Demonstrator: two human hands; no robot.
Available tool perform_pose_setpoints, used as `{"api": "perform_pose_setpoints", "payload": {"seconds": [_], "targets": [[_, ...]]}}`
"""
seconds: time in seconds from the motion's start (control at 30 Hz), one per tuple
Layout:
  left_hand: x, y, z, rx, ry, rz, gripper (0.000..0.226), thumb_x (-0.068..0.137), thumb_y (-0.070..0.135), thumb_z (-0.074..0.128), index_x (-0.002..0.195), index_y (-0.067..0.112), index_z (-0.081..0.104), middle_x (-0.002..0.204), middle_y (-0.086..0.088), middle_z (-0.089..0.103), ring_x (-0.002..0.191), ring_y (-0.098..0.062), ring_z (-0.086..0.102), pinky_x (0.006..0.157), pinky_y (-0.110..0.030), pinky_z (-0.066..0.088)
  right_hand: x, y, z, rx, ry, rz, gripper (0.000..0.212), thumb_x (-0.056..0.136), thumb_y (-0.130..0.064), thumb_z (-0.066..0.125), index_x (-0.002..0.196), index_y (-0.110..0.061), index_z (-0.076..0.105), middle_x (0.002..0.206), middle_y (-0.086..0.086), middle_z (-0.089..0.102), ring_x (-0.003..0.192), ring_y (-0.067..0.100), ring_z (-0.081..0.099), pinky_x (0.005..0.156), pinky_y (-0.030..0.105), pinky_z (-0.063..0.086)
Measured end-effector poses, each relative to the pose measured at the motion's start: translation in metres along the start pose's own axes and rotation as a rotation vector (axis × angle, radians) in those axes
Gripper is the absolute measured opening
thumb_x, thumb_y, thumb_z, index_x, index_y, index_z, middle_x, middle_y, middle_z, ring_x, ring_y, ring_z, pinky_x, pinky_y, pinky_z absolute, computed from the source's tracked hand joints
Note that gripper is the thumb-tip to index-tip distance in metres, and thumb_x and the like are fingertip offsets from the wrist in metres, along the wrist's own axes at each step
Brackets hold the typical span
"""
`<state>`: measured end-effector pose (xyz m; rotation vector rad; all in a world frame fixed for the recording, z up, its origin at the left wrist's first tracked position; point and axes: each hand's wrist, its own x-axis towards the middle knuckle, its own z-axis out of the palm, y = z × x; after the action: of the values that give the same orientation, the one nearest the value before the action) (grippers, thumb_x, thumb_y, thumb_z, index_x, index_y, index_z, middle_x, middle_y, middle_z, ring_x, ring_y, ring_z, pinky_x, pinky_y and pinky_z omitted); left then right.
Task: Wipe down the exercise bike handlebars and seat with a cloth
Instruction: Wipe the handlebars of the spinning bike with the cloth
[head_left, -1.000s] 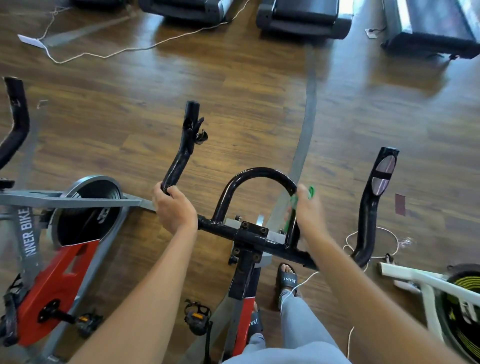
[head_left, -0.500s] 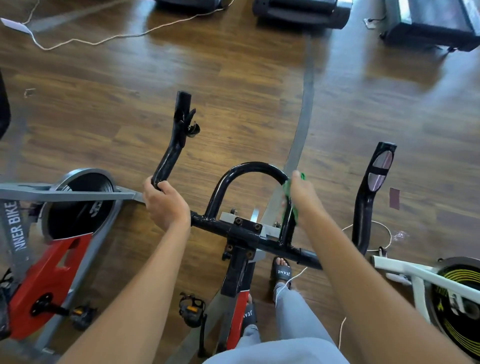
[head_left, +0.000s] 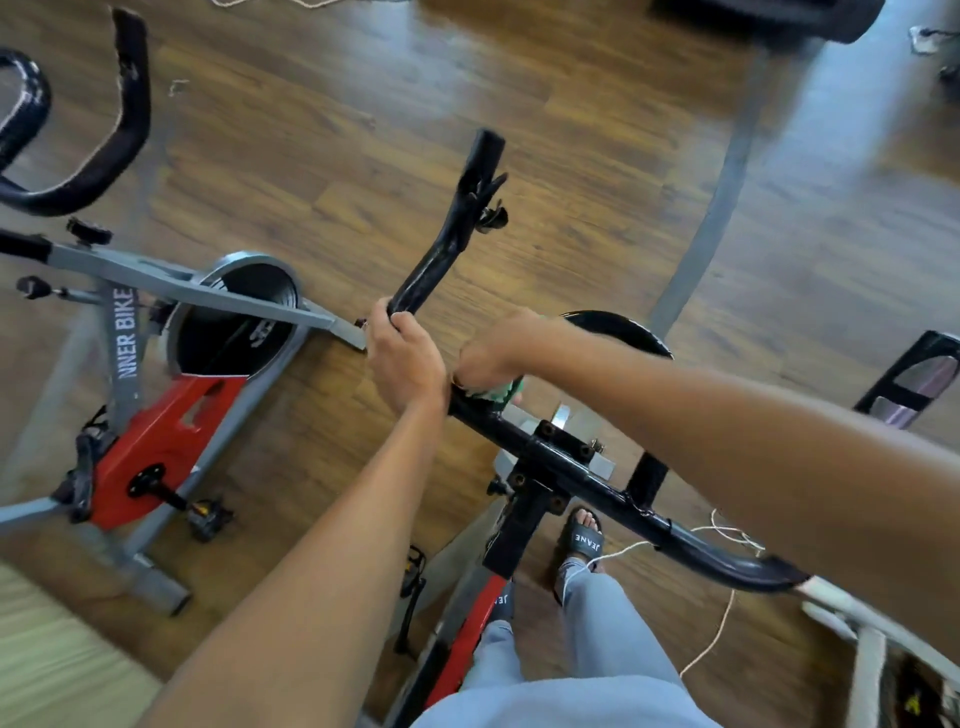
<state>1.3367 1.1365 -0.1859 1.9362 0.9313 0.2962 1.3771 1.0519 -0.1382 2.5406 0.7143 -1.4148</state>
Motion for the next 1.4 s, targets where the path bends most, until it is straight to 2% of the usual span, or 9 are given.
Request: {"api": "perform_pose_setpoints", "payload": {"seconds": [0.13, 0.27, 0.33, 0.6, 0.77, 0.9, 1.13, 1.27, 1.4], "targets": [[-0.001, -0.004, 0.001, 0.023, -0.007, 0.059, 0.038, 0.104, 0.017, 0.031, 0.134, 0.012, 0.054, 0.13, -0.007, 0.06, 0.103, -0.019, 0.056, 0.064, -0.01, 0.029, 0.02, 0.0, -0.022, -0.079, -0.148, 0.046, 0.041, 0.097, -0.034, 0.037, 0.11, -0.006, 0.064, 0.11, 0.009, 0.069, 0.112, 0.03, 0.062, 0.097, 0.04, 0.049], [0.003, -0.008, 0.002, 0.052, 0.004, 0.037, 0.04, 0.105, 0.019, 0.03, 0.139, 0.013, 0.052, 0.135, -0.006, 0.058, 0.114, -0.02, 0.056, 0.069, -0.011, 0.026, 0.025, 0.01, -0.03, -0.075, -0.29, 0.022, 0.047, 0.094, -0.038, 0.039, 0.114, -0.008, 0.071, 0.109, 0.009, 0.072, 0.106, 0.021, 0.067, 0.095, 0.04, 0.05], [0.004, -0.007, 0.002, 0.068, -0.003, 0.029, 0.042, 0.105, 0.021, 0.029, 0.14, 0.015, 0.05, 0.138, -0.005, 0.057, 0.116, -0.019, 0.056, 0.072, -0.014, 0.03, 0.024, 0.027, -0.032, 0.066, -0.38, -0.031, 0.044, 0.097, -0.032, 0.04, 0.102, -0.004, 0.073, 0.089, 0.009, 0.074, 0.08, 0.019, 0.069, 0.084, 0.039, 0.055], [0.0, -0.008, -0.001, 0.069, -0.043, 0.054, 0.044, 0.105, 0.024, 0.026, 0.141, 0.015, 0.048, 0.137, -0.008, 0.057, 0.113, -0.02, 0.058, 0.074, -0.023, 0.038, -0.03, 0.135, 0.028, 1.42, 0.045, 0.127, 0.044, 0.101, -0.016, 0.028, 0.087, 0.0, 0.067, 0.059, 0.007, 0.061, 0.042, 0.014, 0.053, 0.041, 0.02, 0.046], [0.0, -0.006, -0.002, 0.025, -0.039, 0.033, 0.042, 0.104, 0.024, 0.026, 0.138, 0.016, 0.05, 0.13, -0.009, 0.06, 0.1, -0.02, 0.057, 0.075, -0.03, 0.039, -0.064, 0.128, 0.115, 2.395, 0.295, 0.086, 0.033, 0.1, -0.02, 0.037, 0.09, -0.003, 0.064, 0.062, 0.004, 0.061, 0.047, 0.012, 0.055, 0.045, 0.02, 0.049], [0.0, -0.006, -0.002, 0.049, -0.034, 0.046, 0.041, 0.105, 0.022, 0.025, 0.136, 0.014, 0.051, 0.13, -0.013, 0.06, 0.099, -0.021, 0.055, 0.074, -0.028, 0.035, -0.081, 0.091, 0.158, 2.747, 0.372, -0.003, 0.034, 0.098, -0.023, 0.038, 0.087, -0.006, 0.064, 0.068, 0.005, 0.057, 0.056, 0.016, 0.055, 0.056, 0.026, 0.052], [-0.002, -0.004, -0.001, 0.071, -0.021, 0.042, 0.04, 0.103, 0.021, 0.026, 0.133, 0.014, 0.053, 0.128, -0.013, 0.061, 0.109, -0.03, 0.059, 0.076, -0.03, 0.035, -0.086, 0.084, 0.157, 2.852, 0.501, 0.048, 0.033, 0.095, -0.017, 0.034, 0.087, -0.003, 0.063, 0.067, 0.006, 0.056, 0.053, 0.018, 0.055, 0.06, 0.027, 0.049], [-0.001, -0.005, 0.0, 0.054, -0.021, 0.042, 0.039, 0.102, 0.021, 0.027, 0.13, 0.015, 0.054, 0.125, -0.011, 0.062, 0.107, -0.03, 0.059, 0.077, -0.031, 0.037, -0.089, 0.075, 0.167, 2.814, 0.479, 0.026, 0.051, 0.105, -0.042, 0.029, 0.095, -0.005, 0.062, 0.075, 0.01, 0.059, 0.06, 0.02, 0.056, 0.065, 0.031, 0.05], [0.0, -0.006, 0.0, 0.049, -0.022, 0.048, 0.04, 0.102, 0.022, 0.027, 0.131, 0.015, 0.054, 0.126, -0.011, 0.063, 0.108, -0.031, 0.059, 0.078, -0.032, 0.038, -0.105, 0.082, 0.165, 2.385, 0.605, 0.213, 0.057, 0.1, -0.059, 0.04, 0.109, -0.007, 0.062, 0.092, 0.009, 0.065, 0.082, 0.025, 0.063, 0.093, 0.045, 0.053]]}}
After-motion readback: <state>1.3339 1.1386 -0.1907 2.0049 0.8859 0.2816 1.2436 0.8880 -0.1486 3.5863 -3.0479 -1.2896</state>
